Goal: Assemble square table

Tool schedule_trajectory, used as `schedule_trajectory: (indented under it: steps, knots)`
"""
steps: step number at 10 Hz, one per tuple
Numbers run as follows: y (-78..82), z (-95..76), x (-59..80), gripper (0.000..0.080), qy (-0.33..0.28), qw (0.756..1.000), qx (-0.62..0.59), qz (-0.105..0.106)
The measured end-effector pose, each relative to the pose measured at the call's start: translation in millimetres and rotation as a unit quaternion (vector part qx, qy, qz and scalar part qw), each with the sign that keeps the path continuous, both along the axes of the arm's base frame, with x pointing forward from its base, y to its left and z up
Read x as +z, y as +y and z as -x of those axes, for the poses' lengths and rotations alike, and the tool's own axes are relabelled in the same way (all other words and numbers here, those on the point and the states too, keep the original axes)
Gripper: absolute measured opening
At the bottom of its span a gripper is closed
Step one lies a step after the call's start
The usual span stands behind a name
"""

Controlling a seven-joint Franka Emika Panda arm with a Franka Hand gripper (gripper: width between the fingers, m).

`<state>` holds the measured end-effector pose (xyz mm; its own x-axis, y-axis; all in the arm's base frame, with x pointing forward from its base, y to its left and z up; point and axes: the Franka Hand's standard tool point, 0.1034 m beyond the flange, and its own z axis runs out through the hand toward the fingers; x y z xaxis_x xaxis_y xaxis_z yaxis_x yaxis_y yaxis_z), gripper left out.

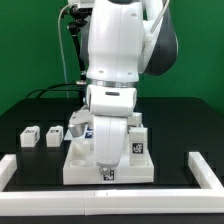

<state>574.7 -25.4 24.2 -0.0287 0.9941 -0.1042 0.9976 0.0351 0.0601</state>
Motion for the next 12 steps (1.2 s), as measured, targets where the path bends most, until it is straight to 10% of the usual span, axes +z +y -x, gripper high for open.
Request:
schedule_trajectory:
  steps: [2,5,9,12]
  knots:
    - [-0.2,-0.3,-0.8,0.0057,0.003,0.999,0.05,0.011]
    - [50.5,-10.5,-1.0,0.0058,-0.036,0.983,0.18,0.02]
    - [40.0,-8.6,-2.3,0.006,-0.018,0.956,0.29,0.046]
    - [71.8,-10.8,0.2,0.006,-0.045,0.901,0.428,0.053]
